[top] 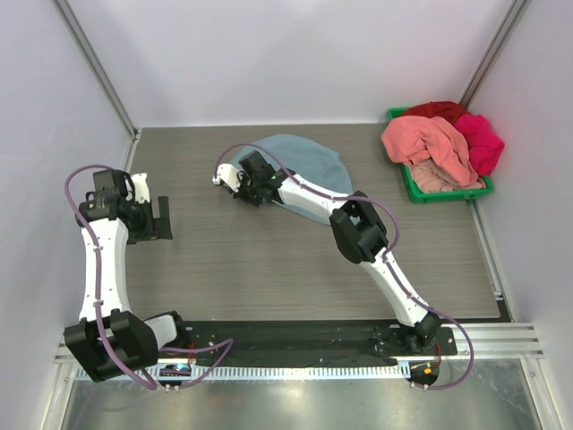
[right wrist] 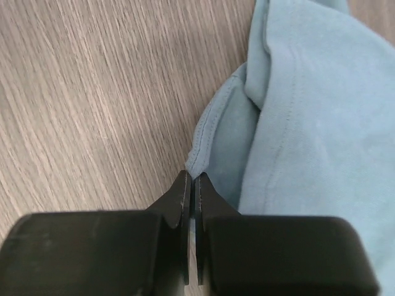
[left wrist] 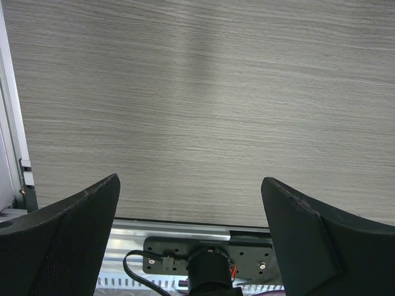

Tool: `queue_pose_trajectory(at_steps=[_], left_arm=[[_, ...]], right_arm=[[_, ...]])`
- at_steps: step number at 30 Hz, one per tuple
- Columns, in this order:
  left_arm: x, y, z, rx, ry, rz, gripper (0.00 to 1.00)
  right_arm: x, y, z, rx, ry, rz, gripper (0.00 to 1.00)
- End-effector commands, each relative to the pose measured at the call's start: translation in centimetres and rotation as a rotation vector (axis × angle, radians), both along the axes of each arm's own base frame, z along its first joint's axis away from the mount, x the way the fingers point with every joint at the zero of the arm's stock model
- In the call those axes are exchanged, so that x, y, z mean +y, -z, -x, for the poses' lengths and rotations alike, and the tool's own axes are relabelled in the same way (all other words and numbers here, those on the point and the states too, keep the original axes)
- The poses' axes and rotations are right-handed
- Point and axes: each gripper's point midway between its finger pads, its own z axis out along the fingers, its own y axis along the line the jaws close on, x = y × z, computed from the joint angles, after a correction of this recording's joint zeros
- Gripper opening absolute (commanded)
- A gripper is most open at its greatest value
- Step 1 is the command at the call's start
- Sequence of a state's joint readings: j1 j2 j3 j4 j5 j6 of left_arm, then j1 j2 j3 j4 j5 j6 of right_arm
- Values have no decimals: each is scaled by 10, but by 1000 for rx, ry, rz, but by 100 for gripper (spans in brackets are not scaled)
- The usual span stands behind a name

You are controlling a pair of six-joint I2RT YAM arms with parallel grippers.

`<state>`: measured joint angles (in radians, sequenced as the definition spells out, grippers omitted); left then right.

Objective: Fold and stack the t-shirts
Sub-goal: Flatten the tshirt out

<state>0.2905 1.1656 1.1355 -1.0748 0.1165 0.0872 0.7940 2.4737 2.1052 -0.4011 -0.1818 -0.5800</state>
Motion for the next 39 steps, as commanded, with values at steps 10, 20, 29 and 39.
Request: queue_pose_trajectory(at_steps=[10,20,29,39], left_arm=[[-4,-35,-41,-207,-15,50,100],[-1,-91,-67,-386,34,9,98],[-9,-74,-65,-344,83,42,100],[-23,-12,-73,-134,174,162,94]], right_arm=[[9,-434,56,-863,-98,-437,1],[-81,-567,52,-1349,114,-363,1],[-171,-464,6,-1131,323,-104,1],[-244,-303,-28,-832,478,116,1]])
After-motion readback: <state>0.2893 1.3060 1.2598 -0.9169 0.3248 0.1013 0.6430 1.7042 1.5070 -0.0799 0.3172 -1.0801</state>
